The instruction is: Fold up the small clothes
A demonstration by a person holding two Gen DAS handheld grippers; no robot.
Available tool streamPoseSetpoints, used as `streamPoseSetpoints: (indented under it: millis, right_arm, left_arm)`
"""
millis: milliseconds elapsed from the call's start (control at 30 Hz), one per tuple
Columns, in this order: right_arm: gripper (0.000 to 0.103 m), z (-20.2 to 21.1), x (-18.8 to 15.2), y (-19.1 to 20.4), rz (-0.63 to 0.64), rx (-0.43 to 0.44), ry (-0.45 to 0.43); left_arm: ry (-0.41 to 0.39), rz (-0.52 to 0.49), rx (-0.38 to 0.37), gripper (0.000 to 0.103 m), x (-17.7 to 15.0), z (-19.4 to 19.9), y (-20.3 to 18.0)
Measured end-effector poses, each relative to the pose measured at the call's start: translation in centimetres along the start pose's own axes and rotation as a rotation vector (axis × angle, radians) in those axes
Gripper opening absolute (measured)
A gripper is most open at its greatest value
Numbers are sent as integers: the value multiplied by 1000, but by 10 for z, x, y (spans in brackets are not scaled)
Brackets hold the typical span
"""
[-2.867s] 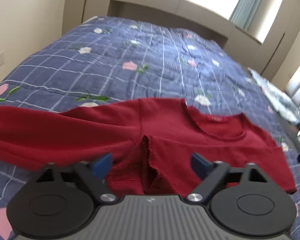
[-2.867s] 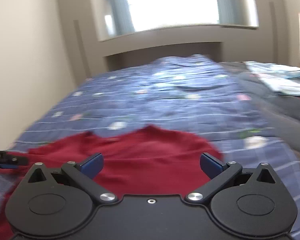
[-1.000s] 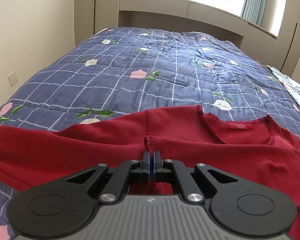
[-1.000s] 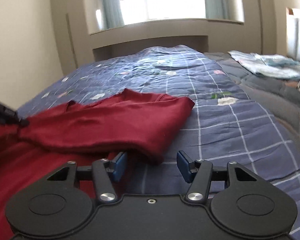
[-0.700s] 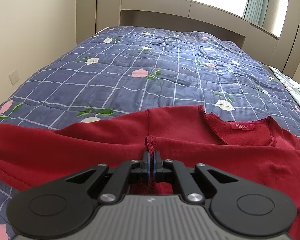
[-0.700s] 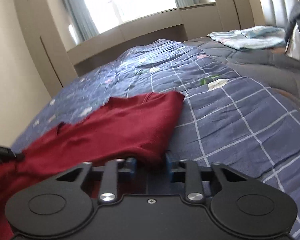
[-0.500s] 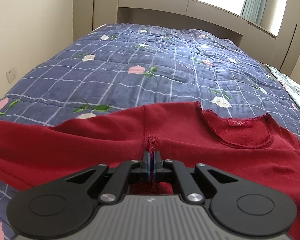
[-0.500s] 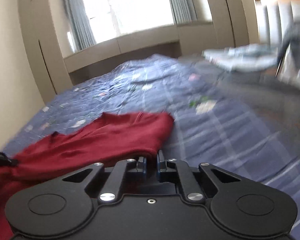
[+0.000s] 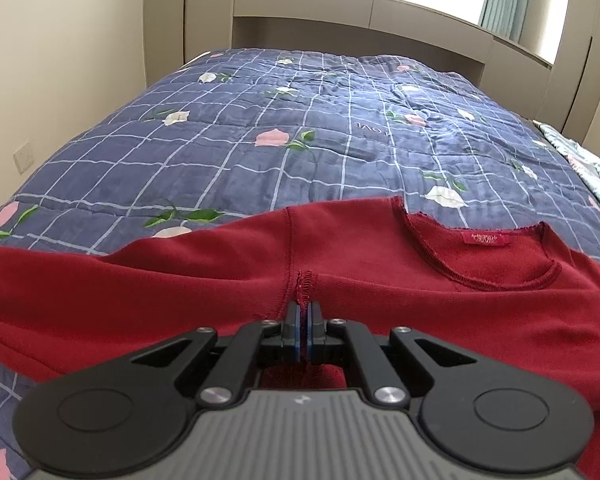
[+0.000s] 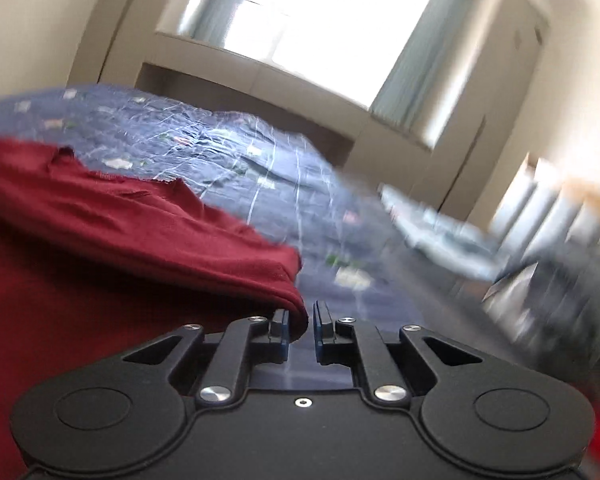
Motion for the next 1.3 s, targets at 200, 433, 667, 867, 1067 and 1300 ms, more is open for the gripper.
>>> streamPoseSetpoints:
  millis: [200,433,667,867,1067,1300]
  right_arm:
    - [21,-19,-17,-8,-56,152,152]
    - [68,20,-17,-42,-250,287,68]
    - [90,-20,7,-40,-294,188,76]
    - [96,-46,-10,-28,-258,147,161]
    - [102,-13,3,-30,-268,149,68]
    - [102,42,27,7,-241,398,36]
  left_arm:
    - [7,-15,8,3,-4,-4,-2]
    - [9,-28,-46,70,-8,10,-9]
    - [1,-99,126,89,-20,12,-16]
    - [9,-126,175,98,-29,8,-3]
    - [-25,22,73,103,-26,36,30]
    - [-49,273,161,103,-24,74,120]
Point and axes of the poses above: each gripper's, at about its wrist camera, not at the fingertips, and z roughly against the way its jaws point, y to its left, x to its top, the point moved 5 cm from there along -z, roughly the way its jaws point, and after that the axes turned 9 degrees about y, right-handed, at the moved point
